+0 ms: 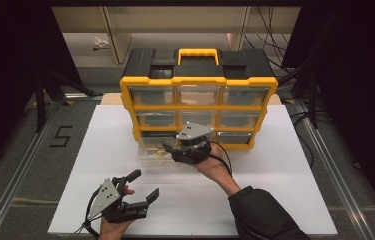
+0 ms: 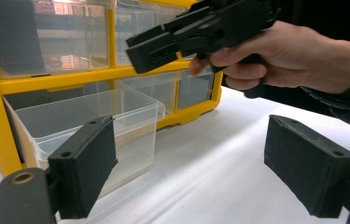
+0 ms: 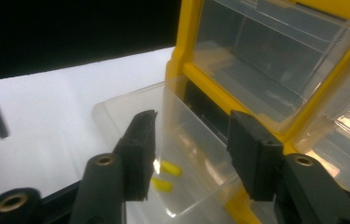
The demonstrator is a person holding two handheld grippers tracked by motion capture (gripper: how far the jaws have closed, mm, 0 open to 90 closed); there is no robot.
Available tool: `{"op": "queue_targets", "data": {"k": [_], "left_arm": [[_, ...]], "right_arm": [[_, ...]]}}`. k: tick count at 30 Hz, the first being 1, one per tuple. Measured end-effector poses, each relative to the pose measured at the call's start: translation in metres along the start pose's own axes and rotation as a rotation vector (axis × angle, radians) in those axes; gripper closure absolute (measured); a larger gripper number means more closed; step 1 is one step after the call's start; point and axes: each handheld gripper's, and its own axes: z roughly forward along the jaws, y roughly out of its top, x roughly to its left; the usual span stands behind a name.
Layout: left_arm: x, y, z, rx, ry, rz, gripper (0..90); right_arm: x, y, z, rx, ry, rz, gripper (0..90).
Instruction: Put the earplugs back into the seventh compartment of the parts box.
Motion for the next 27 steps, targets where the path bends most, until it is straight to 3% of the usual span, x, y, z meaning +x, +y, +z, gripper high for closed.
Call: {"op": "queue_targets", "data": {"k": [6, 12, 27], "left_arm": [[0.000, 0.000, 0.000, 0.003, 0.003, 0.000, 16.4], [0.000, 0.000, 0.001, 0.002, 0.000, -0.002, 16.4], [0.000, 0.000, 0.002, 0.009, -0.014, -0.007, 16.3]], "right_arm": [[0.009, -0.008, -0.016, -0.034, 0.013, 0.004, 45.6], [0.009, -0.009, -0.028, -0.071, 0.017, 0.045, 40.9], [0.009, -0.024, -0.048, -0.079, -0.002, 0.061, 37.6]]}}
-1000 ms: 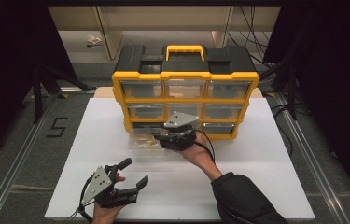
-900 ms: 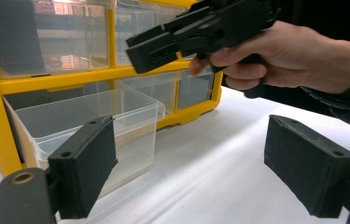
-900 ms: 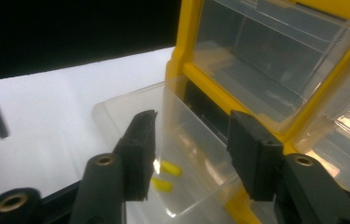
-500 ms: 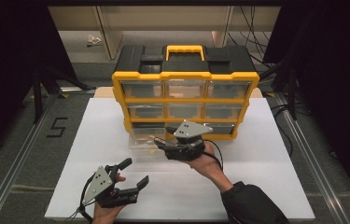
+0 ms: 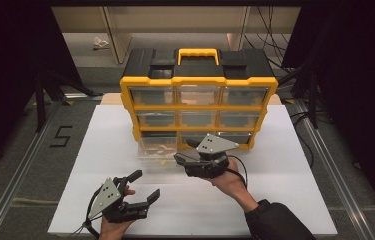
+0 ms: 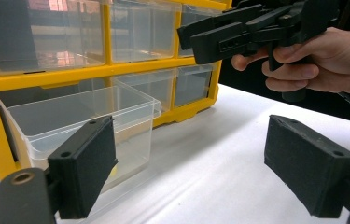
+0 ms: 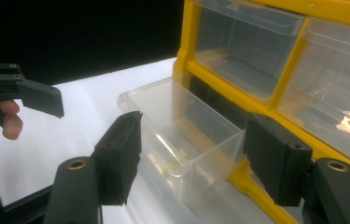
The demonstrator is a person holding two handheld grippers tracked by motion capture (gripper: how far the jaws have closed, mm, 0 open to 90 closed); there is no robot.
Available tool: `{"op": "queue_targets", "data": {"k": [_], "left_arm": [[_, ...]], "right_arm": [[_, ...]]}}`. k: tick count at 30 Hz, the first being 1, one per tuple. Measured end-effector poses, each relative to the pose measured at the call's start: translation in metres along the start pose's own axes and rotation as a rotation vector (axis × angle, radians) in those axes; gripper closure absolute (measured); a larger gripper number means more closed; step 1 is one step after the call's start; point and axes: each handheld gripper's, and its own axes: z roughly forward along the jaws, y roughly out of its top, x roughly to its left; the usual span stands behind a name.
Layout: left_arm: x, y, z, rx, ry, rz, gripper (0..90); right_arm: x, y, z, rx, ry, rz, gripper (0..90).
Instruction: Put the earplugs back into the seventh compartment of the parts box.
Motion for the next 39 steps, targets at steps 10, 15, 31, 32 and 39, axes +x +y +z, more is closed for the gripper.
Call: {"op": "queue_targets", "data": {"k": [10, 15, 31, 32, 39], "left_arm": [[0.000, -0.001, 0.001, 0.008, -0.001, -0.002, 16.3], [0.001, -0.001, 0.000, 0.009, 0.001, -0.005, 16.2], [0.000, -0.004, 0.000, 0.024, 0.008, -0.006, 16.2], [0.000, -0.004, 0.000, 0.023, 0.008, -0.006, 16.2], [0.000, -0.004, 0.002, 0.025, 0.005, -0.005, 16.2]], "right_arm": [[-0.002, -0.006, -0.014, -0.024, -0.018, 0.028, 33.0], [-0.002, -0.009, -0.020, -0.031, -0.025, 0.040, 30.3], [-0.003, -0.028, -0.041, -0.086, -0.044, 0.084, 26.8], [-0.003, -0.030, -0.041, -0.088, -0.048, 0.080, 26.8], [-0.002, -0.035, -0.046, -0.098, -0.047, 0.078, 26.6]]}}
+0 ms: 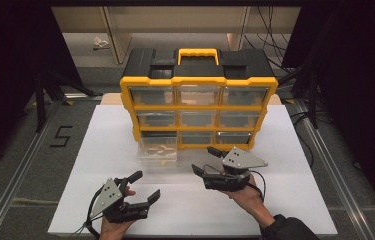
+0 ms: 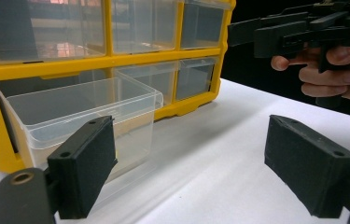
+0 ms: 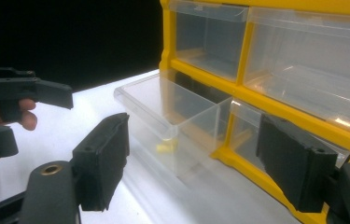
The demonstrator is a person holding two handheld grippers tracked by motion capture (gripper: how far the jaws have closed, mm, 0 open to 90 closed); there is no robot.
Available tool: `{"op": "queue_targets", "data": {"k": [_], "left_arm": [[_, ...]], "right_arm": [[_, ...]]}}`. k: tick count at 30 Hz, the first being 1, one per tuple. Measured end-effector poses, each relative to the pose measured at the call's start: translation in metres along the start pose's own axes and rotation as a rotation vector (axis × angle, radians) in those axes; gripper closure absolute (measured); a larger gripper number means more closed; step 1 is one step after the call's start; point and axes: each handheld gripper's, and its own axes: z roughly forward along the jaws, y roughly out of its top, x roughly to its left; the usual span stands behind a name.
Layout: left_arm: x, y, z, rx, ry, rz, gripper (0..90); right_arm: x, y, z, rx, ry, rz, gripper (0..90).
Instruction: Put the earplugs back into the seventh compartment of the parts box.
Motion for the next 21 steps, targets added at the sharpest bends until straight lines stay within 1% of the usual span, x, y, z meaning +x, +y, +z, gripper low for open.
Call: {"op": "queue_targets", "data": {"k": [5, 10, 13, 21], "left_arm": [[-0.001, 0.000, -0.002, -0.006, -0.003, 0.001, 16.2], [-0.002, 0.001, -0.004, -0.010, -0.007, 0.004, 16.2], [-0.002, 0.001, -0.004, -0.012, -0.007, 0.005, 16.2], [-0.002, 0.001, -0.003, -0.007, -0.008, 0.006, 16.2]], "right_arm": [[-0.001, -0.004, -0.002, 0.004, -0.005, 0.005, 26.5], [0.002, -0.006, -0.005, 0.010, -0.006, -0.007, 26.3], [0.003, -0.009, -0.007, 0.009, -0.006, -0.004, 26.3], [0.003, -0.017, -0.012, 0.015, -0.006, 0.000, 26.4]]}}
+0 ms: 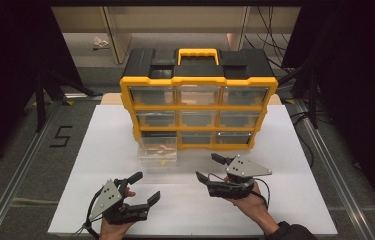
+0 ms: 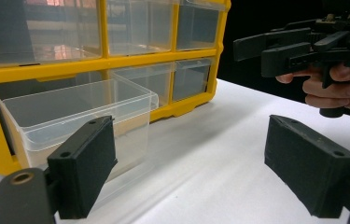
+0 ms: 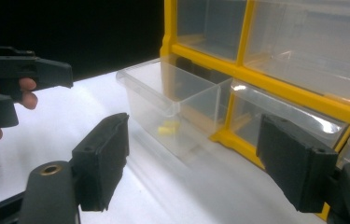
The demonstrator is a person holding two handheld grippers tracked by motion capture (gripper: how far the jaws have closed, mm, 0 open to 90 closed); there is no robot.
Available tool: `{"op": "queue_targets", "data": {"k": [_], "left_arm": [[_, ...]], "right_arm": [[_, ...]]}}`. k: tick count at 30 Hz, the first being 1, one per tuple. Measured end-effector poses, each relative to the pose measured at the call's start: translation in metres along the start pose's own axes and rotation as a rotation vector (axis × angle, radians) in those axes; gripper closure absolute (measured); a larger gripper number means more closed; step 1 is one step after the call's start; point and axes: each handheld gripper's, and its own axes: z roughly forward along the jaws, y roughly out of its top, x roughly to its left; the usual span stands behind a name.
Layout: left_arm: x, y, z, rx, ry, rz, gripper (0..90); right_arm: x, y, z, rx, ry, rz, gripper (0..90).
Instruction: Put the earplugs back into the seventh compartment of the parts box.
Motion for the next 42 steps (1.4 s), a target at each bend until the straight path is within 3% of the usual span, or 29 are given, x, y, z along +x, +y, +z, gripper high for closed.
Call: {"op": "queue_targets", "data": {"k": [30, 42], "left_arm": [[-0.001, -0.001, 0.000, 0.011, -0.015, 0.004, 16.2], [-0.001, -0.001, 0.001, 0.014, -0.018, 0.005, 16.1]], "right_arm": [[-0.001, -0.024, -0.035, -0.018, -0.033, 0.034, 24.9], [-0.001, -0.032, -0.048, -0.010, -0.068, 0.050, 24.3]]}}
